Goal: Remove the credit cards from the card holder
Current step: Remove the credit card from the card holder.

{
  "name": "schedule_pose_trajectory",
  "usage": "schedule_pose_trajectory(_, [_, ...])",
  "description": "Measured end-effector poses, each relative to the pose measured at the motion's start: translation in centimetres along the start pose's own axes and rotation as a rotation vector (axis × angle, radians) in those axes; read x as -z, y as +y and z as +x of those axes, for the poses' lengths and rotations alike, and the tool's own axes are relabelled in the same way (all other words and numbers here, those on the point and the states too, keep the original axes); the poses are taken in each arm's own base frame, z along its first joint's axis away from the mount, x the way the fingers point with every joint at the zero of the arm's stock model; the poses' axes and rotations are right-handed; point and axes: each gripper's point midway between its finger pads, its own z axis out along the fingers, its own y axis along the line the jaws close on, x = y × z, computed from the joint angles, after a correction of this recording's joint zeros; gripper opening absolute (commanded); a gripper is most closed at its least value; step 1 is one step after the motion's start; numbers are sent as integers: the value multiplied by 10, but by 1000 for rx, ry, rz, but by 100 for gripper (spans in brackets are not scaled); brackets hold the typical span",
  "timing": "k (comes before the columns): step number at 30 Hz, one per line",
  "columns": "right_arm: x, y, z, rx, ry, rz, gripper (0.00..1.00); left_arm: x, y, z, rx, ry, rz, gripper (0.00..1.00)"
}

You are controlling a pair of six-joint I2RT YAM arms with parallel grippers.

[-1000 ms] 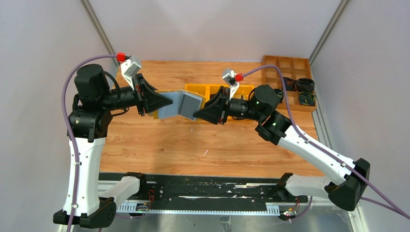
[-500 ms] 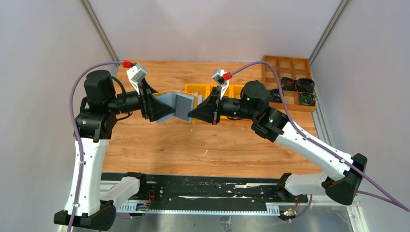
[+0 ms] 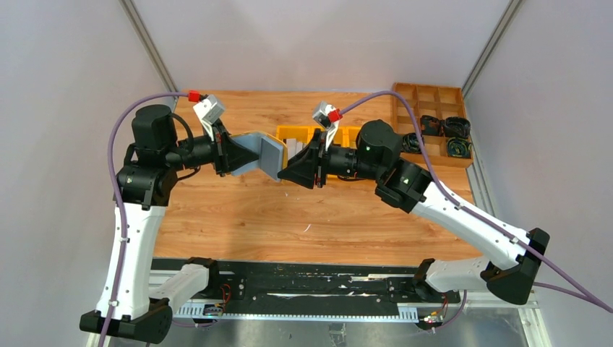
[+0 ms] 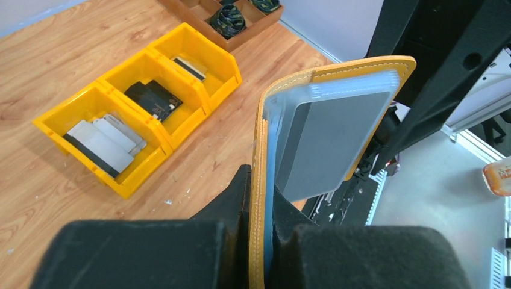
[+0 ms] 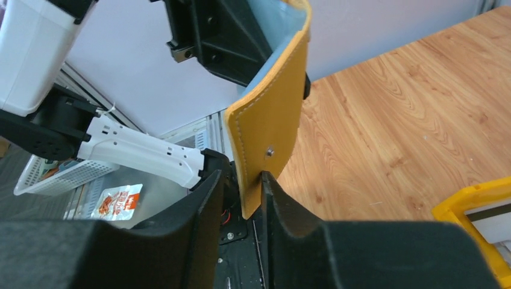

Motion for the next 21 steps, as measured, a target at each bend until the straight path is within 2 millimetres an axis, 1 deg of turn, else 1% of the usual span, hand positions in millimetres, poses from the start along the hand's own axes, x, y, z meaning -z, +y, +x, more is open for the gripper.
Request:
schedule_pose_trajectory(2, [1,4,-2,5,-7,-15,37,0,-1,-2,2,1,8,0])
schedule_pose_trajectory(5, [5,8,-7,16,-24,-24,36,0,-3,-5,-3,-2,18,0])
schedule_pose_trajectory(6, [6,9,-9,19,-30,-24,34,1,-5,-7,-8,-6,24,0])
schedule_pose_trajectory(9, [7,7,-11,25,-39,-10,23,2,-12,-11,-19,-14,49,0])
schedule_pose_trajectory(12, [7,6,-11,29,-43,-4,18,3,-17,-13,-24,-18,71,0])
schedule_pose_trajectory(14, [8,6,-11,33,-51,-7,18,4,-19,-13,-25,-19,83,0])
schedule_pose_trajectory(18, [10,13,-12,40,-59,-40,30,4,-22,-13,-23,-18,101,0])
schedule_pose_trajectory(20, [12,19,-12,43,-60,-68,31,4,-23,-13,-23,-18,105,0])
schedule_pose_trajectory(21, [12,21,-13,46,-62,-77,29,4,-23,-13,-23,-18,107,0])
